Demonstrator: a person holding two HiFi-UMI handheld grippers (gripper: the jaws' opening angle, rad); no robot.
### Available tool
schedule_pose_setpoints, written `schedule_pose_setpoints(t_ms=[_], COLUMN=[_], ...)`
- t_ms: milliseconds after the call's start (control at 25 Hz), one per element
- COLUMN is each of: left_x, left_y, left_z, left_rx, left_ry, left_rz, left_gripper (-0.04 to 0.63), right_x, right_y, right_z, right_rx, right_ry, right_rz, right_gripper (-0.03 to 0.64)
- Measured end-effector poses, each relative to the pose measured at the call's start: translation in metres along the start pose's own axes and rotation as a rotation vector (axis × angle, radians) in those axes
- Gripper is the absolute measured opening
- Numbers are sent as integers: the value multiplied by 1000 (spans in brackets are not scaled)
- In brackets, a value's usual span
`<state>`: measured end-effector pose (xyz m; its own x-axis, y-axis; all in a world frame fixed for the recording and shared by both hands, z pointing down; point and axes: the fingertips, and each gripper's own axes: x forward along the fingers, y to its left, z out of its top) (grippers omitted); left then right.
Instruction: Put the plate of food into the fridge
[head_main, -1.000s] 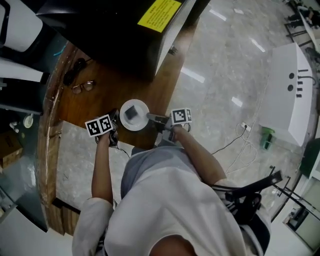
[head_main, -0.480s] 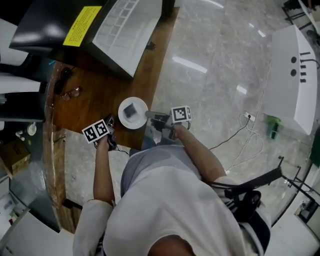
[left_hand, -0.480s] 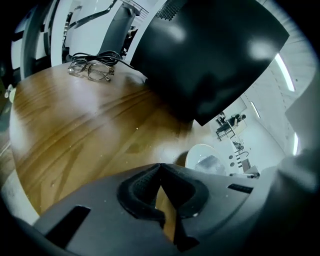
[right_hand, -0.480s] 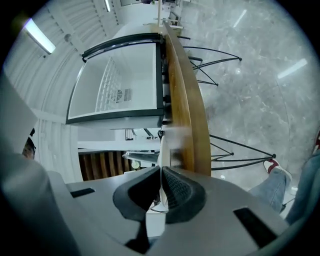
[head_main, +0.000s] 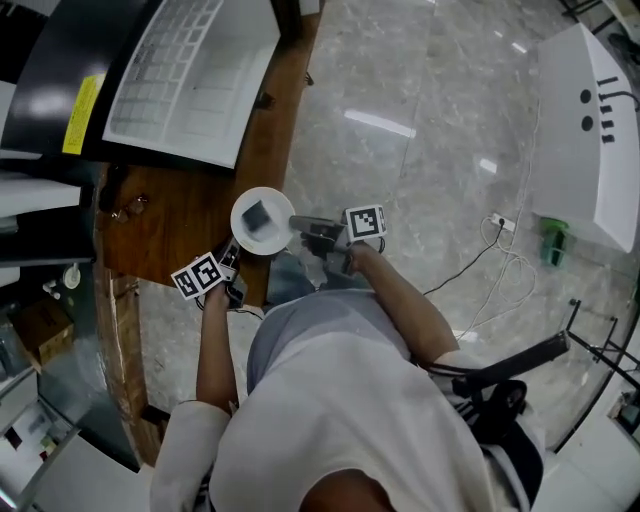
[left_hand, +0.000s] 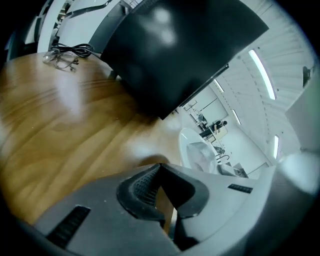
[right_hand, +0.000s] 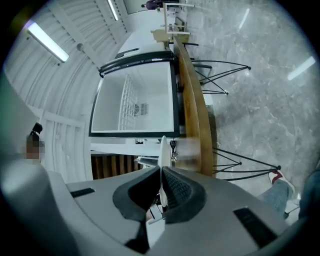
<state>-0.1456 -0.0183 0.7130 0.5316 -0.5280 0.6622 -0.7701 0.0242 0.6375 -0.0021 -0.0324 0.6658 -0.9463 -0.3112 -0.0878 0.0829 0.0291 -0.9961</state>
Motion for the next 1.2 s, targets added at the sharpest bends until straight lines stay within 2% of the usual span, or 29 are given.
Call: schedule_pose_setpoints(t_ms=[80, 320, 560, 680, 800, 920, 1120, 1200], left_x=[17, 72, 113, 119, 122, 124, 128, 129], left_y=[-28, -89, -154, -191, -226, -252, -284, -296], left_z=[-5, -12, -20, -15, -8, 2, 29, 50], left_rx=[34, 111, 134, 219, 326, 383, 499, 508], left_ry=[-25, -70, -52, -74, -109, -149, -224, -261], left_rz=[-33, -94, -173, -210, -214, -230, -207, -202], left_gripper=[11, 11, 11, 11, 11, 11, 11, 11], right_x=[-29, -103, -168, -191, -207, -214, -201, -187], right_y=[3, 18, 42, 58, 81, 102, 131, 147], right_z=[11, 45, 70, 85, 102, 118, 158, 180], right_rx=[-7, -112, -93, -90, -104, -92, -56, -64], right_ry=[-20, -50, -179, -238, -269, -281, -228, -192], right_rz=[-9, -32, 5, 29, 55, 90, 160, 177], right_gripper=[25, 25, 25, 25, 25, 25, 25, 25])
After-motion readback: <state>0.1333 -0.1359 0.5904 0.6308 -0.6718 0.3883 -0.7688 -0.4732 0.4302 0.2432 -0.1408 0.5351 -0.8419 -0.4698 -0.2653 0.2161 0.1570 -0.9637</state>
